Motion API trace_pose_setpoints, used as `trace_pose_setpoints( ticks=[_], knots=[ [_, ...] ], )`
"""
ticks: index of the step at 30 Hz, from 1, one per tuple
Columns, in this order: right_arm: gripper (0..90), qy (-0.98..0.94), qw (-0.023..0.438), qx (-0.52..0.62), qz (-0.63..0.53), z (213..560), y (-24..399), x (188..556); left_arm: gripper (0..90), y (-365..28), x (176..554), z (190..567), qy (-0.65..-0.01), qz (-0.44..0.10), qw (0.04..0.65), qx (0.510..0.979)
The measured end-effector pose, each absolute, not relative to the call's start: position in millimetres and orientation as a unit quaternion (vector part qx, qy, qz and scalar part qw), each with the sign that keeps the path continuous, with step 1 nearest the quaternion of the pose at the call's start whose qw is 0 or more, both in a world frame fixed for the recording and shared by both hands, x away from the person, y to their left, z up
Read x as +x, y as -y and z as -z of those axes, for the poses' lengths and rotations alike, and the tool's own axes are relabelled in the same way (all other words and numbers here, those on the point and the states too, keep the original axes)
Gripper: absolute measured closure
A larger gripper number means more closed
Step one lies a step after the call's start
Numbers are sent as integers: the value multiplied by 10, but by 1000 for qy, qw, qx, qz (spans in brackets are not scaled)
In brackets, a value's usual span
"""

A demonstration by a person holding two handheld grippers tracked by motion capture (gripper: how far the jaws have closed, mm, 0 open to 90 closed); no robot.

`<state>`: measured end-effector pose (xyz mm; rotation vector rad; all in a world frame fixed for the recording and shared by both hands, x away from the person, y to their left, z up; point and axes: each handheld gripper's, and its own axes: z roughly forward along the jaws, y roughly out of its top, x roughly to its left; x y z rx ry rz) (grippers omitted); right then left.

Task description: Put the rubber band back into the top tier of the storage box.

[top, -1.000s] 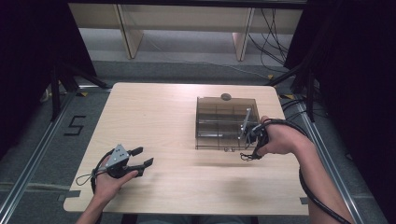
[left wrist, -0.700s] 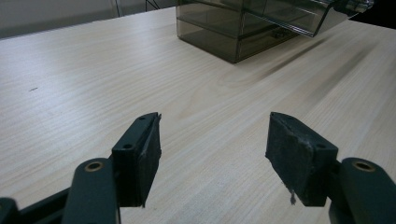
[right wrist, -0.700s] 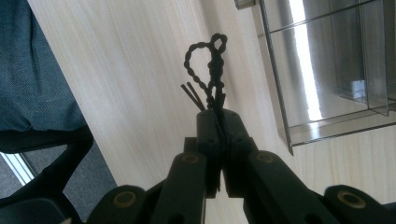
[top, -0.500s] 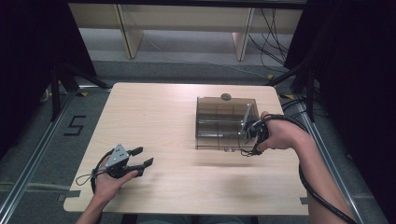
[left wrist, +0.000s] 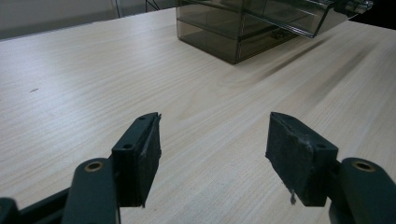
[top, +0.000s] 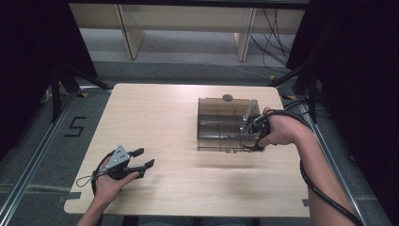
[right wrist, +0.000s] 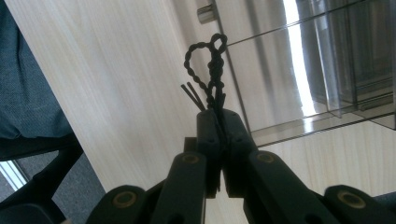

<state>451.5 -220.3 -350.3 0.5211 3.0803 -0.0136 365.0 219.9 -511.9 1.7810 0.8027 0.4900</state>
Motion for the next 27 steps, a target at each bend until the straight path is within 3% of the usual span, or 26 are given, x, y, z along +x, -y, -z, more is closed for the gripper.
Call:
trace_pose_setpoints(
  ticks=[27],
  knots=[
    [883, -984, 18, 179, 6, 3475, 2203, 4760, 348, -2203, 3652, 5120, -337, -206, 534, 748]
  ],
)
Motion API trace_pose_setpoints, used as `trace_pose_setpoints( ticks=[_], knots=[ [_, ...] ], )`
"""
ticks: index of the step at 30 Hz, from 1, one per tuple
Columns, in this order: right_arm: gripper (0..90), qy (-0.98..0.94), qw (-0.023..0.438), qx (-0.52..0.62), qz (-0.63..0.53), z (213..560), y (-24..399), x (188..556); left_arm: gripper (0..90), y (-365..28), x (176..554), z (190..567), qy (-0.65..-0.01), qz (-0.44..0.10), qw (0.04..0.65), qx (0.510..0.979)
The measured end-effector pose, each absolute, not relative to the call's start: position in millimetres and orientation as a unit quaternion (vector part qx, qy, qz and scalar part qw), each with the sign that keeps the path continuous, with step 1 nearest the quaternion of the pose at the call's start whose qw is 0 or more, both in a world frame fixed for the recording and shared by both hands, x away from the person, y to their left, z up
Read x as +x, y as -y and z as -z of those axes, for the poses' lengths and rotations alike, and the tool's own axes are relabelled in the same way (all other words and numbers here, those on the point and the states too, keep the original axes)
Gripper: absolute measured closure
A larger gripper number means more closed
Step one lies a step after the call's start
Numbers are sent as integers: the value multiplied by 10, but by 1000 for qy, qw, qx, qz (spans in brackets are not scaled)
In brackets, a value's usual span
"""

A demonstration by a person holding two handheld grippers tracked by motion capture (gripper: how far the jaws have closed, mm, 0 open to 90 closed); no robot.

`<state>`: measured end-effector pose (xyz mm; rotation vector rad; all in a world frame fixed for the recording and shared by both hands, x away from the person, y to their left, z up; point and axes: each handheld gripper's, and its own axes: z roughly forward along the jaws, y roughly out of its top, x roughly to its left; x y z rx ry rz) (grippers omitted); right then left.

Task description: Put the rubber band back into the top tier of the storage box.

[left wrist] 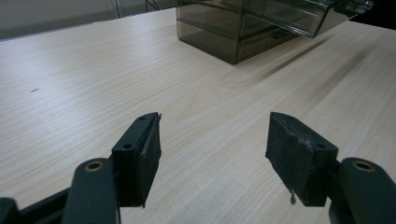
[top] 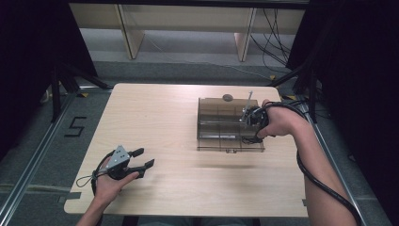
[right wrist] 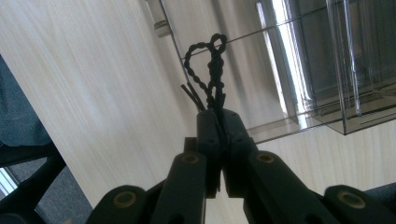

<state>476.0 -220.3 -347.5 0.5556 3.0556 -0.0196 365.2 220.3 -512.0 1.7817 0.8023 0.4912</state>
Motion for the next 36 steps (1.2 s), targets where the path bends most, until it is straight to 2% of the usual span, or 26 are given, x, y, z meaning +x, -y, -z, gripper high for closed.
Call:
trace_pose_setpoints(
  ticks=[36],
  knots=[
    [882, -982, 19, 190, 5, 3650, 2228, 4916, 349, -2196, 3652, 5118, -336, -206, 531, 750]
  ],
)
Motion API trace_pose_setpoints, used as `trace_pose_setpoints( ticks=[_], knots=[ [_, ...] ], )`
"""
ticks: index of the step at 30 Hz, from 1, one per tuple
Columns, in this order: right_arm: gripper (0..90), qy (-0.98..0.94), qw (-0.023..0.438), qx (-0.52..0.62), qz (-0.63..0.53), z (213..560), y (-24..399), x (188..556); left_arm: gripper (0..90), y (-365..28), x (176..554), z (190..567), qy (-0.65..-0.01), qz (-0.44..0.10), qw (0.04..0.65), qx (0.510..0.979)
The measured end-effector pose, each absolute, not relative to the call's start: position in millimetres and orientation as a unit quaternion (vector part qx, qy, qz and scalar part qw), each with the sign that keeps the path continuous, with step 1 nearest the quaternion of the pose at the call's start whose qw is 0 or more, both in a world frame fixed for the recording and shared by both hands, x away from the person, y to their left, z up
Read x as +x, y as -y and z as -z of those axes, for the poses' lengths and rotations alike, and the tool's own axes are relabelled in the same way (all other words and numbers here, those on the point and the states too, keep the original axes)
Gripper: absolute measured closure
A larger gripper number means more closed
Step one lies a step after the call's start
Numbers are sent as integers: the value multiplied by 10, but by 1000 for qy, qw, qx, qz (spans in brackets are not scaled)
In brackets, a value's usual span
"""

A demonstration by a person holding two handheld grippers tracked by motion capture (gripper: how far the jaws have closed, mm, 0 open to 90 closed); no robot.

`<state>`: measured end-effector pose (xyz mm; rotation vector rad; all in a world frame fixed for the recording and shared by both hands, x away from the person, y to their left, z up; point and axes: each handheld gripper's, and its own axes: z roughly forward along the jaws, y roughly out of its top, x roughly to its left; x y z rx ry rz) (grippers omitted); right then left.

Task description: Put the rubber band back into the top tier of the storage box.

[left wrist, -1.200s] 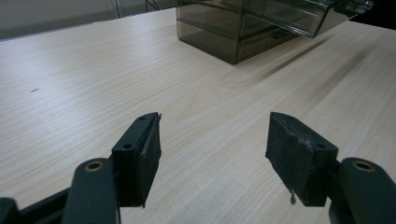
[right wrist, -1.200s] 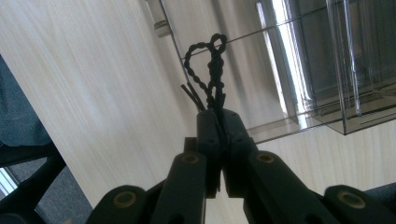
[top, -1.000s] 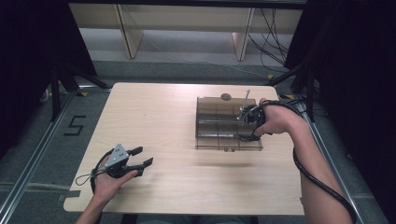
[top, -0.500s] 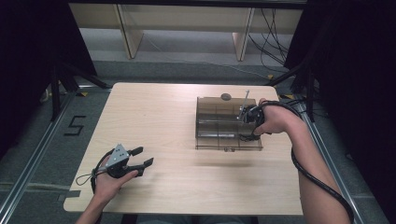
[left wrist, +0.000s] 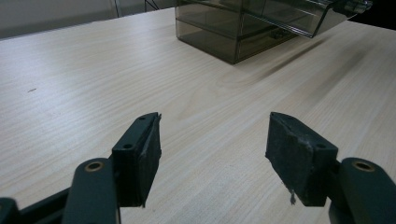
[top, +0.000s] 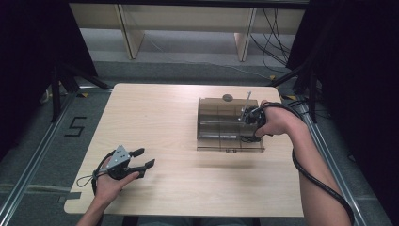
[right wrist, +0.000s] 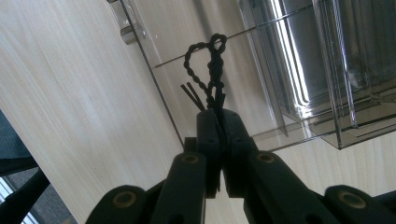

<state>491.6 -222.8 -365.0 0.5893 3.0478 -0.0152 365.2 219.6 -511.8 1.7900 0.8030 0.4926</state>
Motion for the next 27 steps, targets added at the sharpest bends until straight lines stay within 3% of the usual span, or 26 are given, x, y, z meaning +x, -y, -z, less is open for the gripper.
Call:
trace_pose_setpoints(
  ticks=[27],
  knots=[
    [881, -980, 17, 200, 12, 3756, 2249, 4969, 349, -2196, 3651, 5119, -336, -205, 535, 747]
  ],
)
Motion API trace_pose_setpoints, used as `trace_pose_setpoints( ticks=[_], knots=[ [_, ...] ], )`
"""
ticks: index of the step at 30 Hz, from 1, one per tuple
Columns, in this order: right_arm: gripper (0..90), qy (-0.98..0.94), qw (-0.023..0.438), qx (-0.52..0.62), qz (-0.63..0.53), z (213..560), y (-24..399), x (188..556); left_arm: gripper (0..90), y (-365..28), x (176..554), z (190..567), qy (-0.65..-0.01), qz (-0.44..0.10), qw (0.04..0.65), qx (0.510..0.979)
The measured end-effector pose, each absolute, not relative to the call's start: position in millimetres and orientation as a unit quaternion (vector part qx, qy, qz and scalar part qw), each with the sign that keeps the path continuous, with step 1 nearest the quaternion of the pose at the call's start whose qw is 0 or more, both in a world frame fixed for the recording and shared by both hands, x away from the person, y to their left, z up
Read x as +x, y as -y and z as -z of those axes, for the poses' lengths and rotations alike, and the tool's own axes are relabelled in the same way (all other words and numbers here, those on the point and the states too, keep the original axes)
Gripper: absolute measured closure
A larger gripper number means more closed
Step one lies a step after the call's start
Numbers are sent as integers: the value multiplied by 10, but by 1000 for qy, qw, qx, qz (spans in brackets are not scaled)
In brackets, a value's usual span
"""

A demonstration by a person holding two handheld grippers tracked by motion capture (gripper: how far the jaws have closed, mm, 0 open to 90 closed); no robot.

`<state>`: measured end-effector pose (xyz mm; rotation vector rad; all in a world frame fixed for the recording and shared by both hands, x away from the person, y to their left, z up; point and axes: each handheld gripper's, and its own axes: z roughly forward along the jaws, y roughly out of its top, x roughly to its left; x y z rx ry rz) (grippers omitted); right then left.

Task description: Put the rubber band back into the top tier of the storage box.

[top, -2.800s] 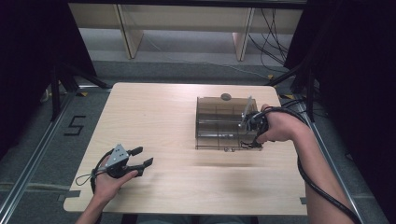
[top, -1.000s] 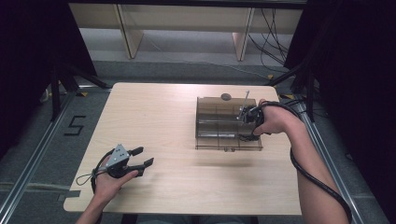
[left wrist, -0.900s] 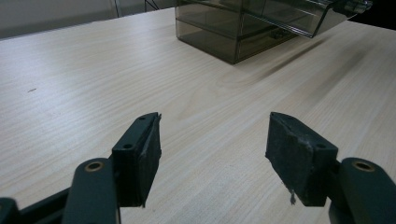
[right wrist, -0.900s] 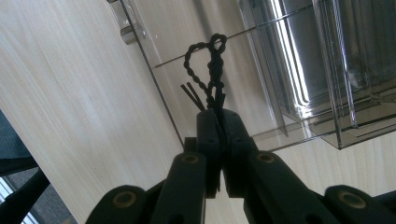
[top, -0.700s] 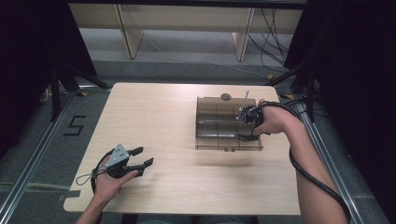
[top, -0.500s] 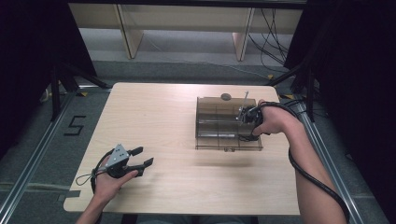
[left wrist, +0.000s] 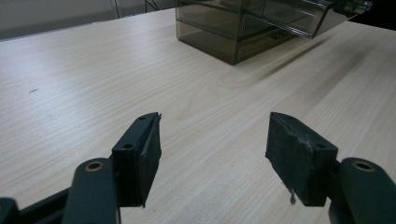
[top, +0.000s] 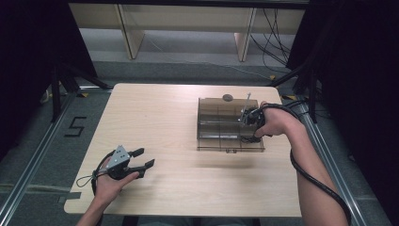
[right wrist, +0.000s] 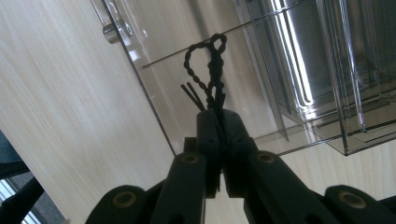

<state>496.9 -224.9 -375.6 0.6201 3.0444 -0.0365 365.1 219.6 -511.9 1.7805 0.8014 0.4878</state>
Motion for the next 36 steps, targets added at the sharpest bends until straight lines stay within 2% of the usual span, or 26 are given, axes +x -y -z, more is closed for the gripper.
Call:
trace_pose_setpoints(
  ticks=[36],
  knots=[
    [878, -977, 15, 211, 8, 3866, 2267, 5013, 349, -2198, 3651, 5121, -337, -205, 535, 748]
  ],
)
